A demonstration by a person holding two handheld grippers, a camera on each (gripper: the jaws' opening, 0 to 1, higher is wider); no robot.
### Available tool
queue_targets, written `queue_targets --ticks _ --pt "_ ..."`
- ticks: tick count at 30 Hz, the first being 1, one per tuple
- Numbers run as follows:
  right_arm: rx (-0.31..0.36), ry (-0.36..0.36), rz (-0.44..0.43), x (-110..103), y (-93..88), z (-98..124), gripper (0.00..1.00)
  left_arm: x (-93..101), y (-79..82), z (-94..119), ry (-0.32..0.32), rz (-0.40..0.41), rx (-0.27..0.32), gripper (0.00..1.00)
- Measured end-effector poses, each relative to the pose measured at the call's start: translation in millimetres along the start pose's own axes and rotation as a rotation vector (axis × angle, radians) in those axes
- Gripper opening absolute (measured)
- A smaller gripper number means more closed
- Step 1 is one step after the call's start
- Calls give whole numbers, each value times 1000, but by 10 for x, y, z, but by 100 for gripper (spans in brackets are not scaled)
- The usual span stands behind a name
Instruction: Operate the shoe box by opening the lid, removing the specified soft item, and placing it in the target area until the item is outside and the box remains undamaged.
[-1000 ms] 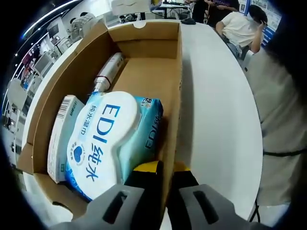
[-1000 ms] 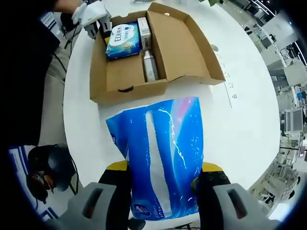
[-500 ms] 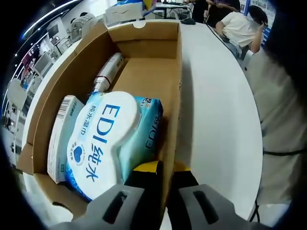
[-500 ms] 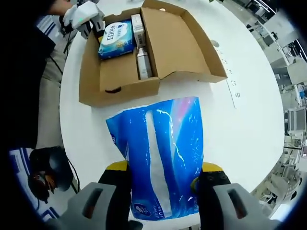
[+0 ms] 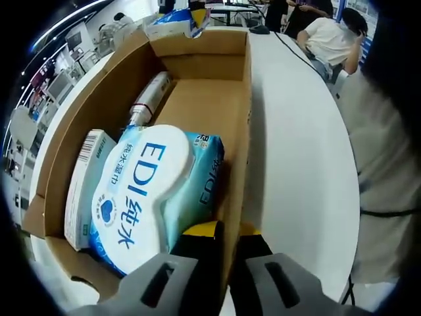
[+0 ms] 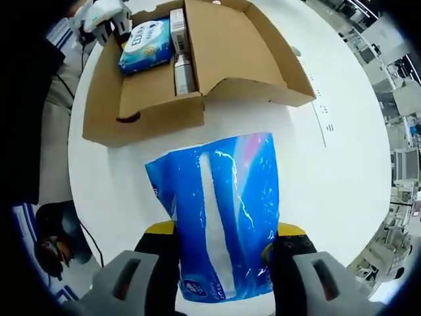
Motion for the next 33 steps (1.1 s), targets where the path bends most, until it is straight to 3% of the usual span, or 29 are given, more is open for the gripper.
queue_targets --ticks 14,33 --pt "-6 21 19 1 -12 -267 53 0 4 -4 0 2 0 2" --pt "-7 35 42 20 -53 -435 54 -13 7 -12 -1 6 -1 2"
Point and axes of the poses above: the point that each gripper's makers call its tool centre point, and the gripper's own axes: z roughly backward along the fingers, x roughly to its right, y roughly out of its top, the point moved 7 cm from there along z, roughly backward along the fingers, and after that the axes turned 14 degrees about x, right-handed, at the moved point
